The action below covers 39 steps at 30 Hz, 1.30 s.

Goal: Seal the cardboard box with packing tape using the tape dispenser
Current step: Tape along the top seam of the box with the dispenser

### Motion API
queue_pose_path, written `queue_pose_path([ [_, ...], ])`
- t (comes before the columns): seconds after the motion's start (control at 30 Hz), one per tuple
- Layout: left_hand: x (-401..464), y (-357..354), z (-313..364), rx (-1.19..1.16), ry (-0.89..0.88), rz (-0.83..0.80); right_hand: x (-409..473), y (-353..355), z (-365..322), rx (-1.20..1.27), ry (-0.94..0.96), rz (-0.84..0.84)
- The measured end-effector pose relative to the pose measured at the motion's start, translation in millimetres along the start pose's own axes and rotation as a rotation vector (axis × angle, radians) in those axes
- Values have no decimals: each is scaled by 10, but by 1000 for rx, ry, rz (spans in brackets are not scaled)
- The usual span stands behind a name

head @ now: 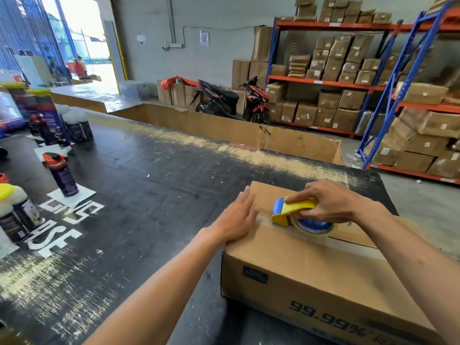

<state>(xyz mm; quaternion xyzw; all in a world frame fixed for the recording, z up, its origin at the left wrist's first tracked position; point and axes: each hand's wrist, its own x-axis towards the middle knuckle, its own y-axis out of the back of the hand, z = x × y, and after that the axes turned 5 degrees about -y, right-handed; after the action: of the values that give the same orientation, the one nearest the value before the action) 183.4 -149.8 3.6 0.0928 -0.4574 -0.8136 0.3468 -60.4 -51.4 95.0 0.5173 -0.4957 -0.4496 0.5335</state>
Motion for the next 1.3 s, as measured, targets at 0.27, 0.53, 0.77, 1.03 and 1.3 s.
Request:
queue_pose_path([
  [0.27, 7, -30, -125, -106, 35, -196, -15, 2, 12, 93, -93, -106],
  [0.53, -8, 39, -46, 26, 51, -329, -22, 38, 36, 44, -67, -88],
  [0.77, 16, 90, -2, 170, 51, -368, -233, 90, 207, 24, -50, -115],
  [1.03, 68, 78, 5, 450, -12, -379, -243, 88, 186, -80, -42, -120],
  [1.3, 152, -381, 474, 520, -169, -438, -257, 20, 200, -76, -36, -66],
])
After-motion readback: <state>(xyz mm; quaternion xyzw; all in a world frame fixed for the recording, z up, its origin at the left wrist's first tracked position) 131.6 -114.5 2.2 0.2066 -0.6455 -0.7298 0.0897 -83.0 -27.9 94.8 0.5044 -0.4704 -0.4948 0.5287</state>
